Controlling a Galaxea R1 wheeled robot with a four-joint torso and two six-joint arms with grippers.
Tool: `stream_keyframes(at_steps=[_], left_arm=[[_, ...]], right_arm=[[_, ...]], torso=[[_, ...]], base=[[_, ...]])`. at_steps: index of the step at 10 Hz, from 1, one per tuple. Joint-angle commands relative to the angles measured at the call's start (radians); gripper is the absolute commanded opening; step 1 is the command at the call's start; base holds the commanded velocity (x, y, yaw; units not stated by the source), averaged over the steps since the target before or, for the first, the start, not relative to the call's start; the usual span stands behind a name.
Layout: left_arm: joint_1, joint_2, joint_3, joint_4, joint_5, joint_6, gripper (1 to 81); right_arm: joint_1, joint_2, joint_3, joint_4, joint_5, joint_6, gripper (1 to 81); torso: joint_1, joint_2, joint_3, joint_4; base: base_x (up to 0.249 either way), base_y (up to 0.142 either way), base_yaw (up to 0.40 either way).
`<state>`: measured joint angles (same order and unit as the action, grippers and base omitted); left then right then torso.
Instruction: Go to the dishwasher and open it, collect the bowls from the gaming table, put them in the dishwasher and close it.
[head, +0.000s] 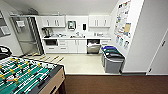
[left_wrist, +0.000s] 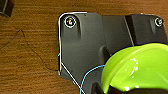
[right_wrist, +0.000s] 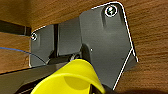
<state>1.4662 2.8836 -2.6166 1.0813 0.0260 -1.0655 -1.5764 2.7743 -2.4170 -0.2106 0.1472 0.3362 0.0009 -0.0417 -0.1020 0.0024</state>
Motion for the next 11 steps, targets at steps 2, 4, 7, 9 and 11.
stream_keyframes(at_steps=[2,4,7,9,11], left_arm=[[-0.049,-0.016,0.000,0.011,0.043,0.007,1.0],[-0.049,-0.016,0.000,0.011,0.043,0.007,1.0],[-0.049,-0.016,0.000,0.012,0.043,0.009,1.0],[-0.049,-0.016,0.000,0.012,0.043,0.009,1.0],[-0.049,-0.016,0.000,0.012,0.043,0.009,1.0]], right_arm=[[0.040,-0.019,0.004,-0.012,-0.048,-0.002,1.0],[0.038,-0.019,0.004,-0.012,-0.048,-0.002,1.0],[0.038,-0.019,0.004,-0.012,-0.048,-0.002,1.0],[0.040,-0.019,0.004,-0.012,-0.048,-0.002,1.0],[0.038,-0.019,0.004,-0.013,-0.048,-0.003,1.0]], torso=[[0.000,0.000,0.000,0.000],[0.000,0.000,0.000,0.000],[0.000,0.000,0.000,0.000],[0.000,0.000,0.000,0.000],[0.000,0.000,0.000,0.000]], base=[[0.194,0.000,0.000],[0.199,0.000,0.000],[0.205,0.000,0.000],[0.206,0.000,0.000],[0.206,0.000,0.000]])
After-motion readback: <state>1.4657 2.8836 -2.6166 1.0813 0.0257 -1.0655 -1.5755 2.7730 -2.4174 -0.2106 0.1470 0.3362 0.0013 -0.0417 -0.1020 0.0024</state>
